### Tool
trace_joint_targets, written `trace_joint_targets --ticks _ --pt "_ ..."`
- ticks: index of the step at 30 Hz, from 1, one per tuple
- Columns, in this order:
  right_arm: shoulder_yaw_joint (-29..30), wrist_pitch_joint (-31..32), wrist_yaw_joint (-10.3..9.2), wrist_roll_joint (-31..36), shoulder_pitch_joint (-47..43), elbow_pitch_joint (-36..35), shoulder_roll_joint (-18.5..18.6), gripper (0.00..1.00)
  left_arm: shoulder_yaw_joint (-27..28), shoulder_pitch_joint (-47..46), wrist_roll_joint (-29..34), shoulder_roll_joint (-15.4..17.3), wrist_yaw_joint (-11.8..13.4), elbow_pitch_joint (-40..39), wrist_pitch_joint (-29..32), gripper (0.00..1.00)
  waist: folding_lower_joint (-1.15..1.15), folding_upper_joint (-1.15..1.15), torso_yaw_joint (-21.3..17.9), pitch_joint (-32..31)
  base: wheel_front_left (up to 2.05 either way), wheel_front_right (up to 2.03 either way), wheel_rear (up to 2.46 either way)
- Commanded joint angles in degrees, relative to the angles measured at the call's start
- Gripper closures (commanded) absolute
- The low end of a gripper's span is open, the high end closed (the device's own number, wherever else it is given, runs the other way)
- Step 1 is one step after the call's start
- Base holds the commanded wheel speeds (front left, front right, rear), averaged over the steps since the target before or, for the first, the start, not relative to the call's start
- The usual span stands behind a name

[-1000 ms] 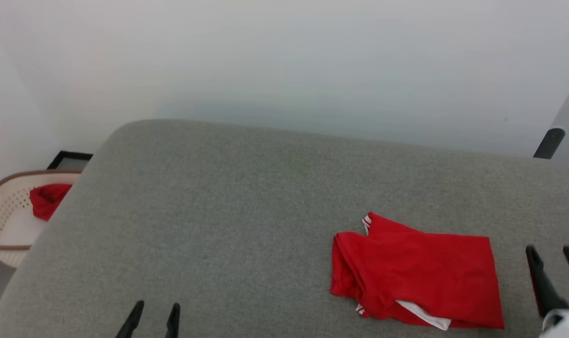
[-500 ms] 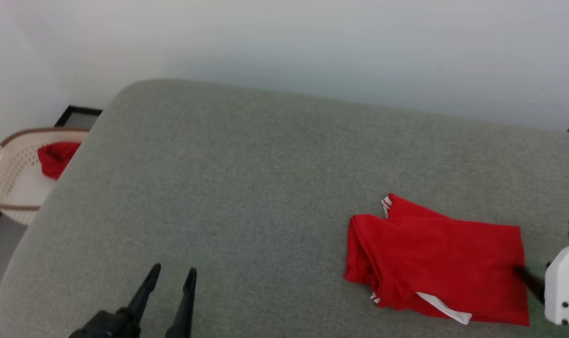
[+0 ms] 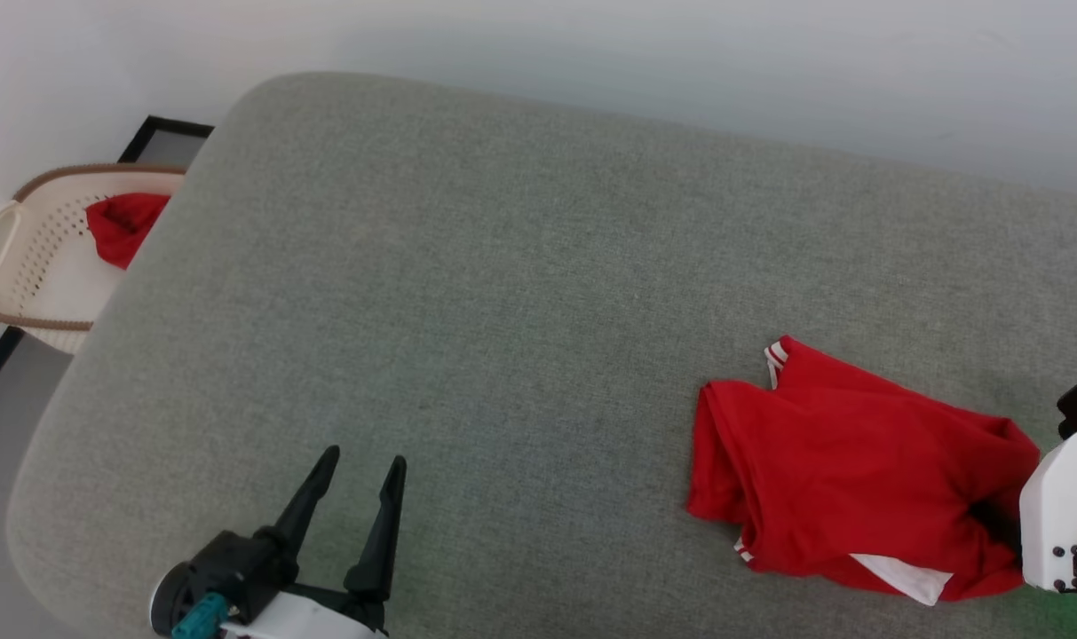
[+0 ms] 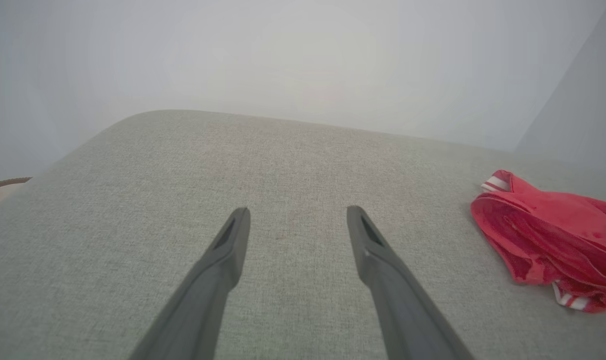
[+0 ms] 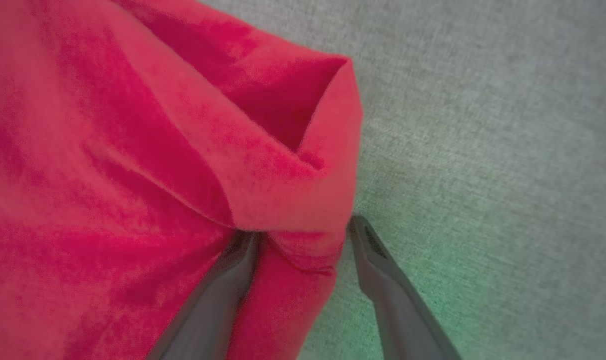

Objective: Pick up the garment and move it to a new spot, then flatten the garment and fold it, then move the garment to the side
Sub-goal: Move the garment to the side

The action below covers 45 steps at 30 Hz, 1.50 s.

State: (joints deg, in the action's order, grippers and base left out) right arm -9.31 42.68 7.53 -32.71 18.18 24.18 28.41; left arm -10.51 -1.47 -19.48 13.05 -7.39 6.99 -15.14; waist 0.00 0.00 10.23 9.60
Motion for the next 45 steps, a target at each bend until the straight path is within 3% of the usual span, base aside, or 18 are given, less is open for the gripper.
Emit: trace_joint_targets --ticks 1,2,8,17,27,34,45 --pt "-1.81 -0.35 -0.09 -0.40 -1.45 2.25 -2.54 0.95 -0.06 -0.72 -0.14 0.13 -0.12 0.28 0.05 0.00 0.00 0.00 0.25 0.50 0.00 0.00 0.00" --pt "-1.62 -0.93 -0.09 -0.47 -1.22 2.40 -2.78 1.00 -0.19 -1.07 -0.15 0.24 -0.12 0.48 0.05 0.00 0.00 0.00 0.14 0.52 0.00 0.00 0.00" --pt "2.69 -7.97 -0.10 -2.49 -0.72 1.13 -1.84 1.00 0.88 -1.74 0.49 0.12 -0.12 0.57 0.05 0.00 0.00 0.00 -1.99 -0.50 0.00 0.00 0.00" --pt "12.63 -13.90 -0.09 -3.81 -0.89 0.37 1.64 1.00 -0.29 -2.37 0.49 1.69 -0.12 -2.17 0.05 0.00 0.00 0.00 -9.25 -1.42 0.00 0.00 0.00" --pt "19.29 -18.13 -0.08 -0.71 3.51 1.98 4.94 1.00 -7.47 -12.34 0.89 5.25 -0.12 -4.27 0.05 0.00 0.00 0.00 -16.41 3.54 0.00 0.00 0.00" --pt "21.77 -22.59 -0.08 5.02 11.46 7.56 6.27 1.00 -11.99 -23.18 0.24 8.84 -0.11 -4.81 0.05 0.00 0.00 0.00 -18.03 10.53 0.00 0.00 0.00" --pt "28.54 -32.51 -0.09 22.09 24.02 21.39 6.18 1.00 -14.80 -35.21 0.41 14.03 -0.11 -6.12 0.05 0.00 0.00 0.00 -18.58 18.49 0.00 0.00 0.00"
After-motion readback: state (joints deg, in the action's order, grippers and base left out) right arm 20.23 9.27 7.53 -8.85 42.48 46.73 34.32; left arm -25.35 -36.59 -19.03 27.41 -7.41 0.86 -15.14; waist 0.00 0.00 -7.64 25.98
